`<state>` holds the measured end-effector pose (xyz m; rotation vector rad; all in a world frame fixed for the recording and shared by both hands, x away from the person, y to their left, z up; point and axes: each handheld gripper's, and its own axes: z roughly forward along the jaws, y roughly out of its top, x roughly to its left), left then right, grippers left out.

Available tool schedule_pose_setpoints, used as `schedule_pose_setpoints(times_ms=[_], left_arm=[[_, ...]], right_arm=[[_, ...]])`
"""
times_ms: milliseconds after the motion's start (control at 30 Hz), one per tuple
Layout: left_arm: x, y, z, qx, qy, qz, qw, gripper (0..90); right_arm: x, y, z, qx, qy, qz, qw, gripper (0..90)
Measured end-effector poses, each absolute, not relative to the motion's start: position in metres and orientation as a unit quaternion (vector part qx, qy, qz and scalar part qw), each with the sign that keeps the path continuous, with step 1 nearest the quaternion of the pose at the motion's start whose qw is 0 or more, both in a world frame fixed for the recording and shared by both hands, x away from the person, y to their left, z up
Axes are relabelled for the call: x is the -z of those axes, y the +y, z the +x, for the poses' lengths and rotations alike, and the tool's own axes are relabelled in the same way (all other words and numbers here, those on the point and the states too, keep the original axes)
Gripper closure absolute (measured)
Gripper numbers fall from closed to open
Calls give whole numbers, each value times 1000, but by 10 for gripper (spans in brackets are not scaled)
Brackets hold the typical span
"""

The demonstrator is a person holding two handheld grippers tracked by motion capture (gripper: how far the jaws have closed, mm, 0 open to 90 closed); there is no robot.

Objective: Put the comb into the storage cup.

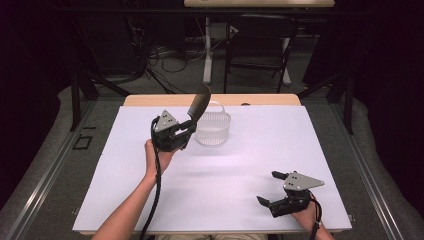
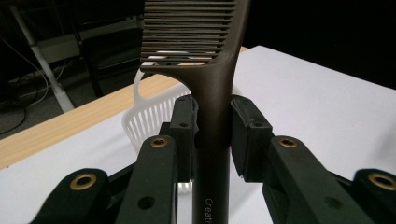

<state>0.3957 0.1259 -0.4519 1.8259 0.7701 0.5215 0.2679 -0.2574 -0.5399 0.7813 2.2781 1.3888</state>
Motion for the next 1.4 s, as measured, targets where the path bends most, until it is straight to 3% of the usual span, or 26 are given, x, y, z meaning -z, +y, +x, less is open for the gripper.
schedule_pose_setpoints(times_ms=[1400], left_arm=[[425, 110, 420, -241, 323, 735, 545, 724]], right_arm=[[539, -259, 268, -492, 805, 279, 182, 22]])
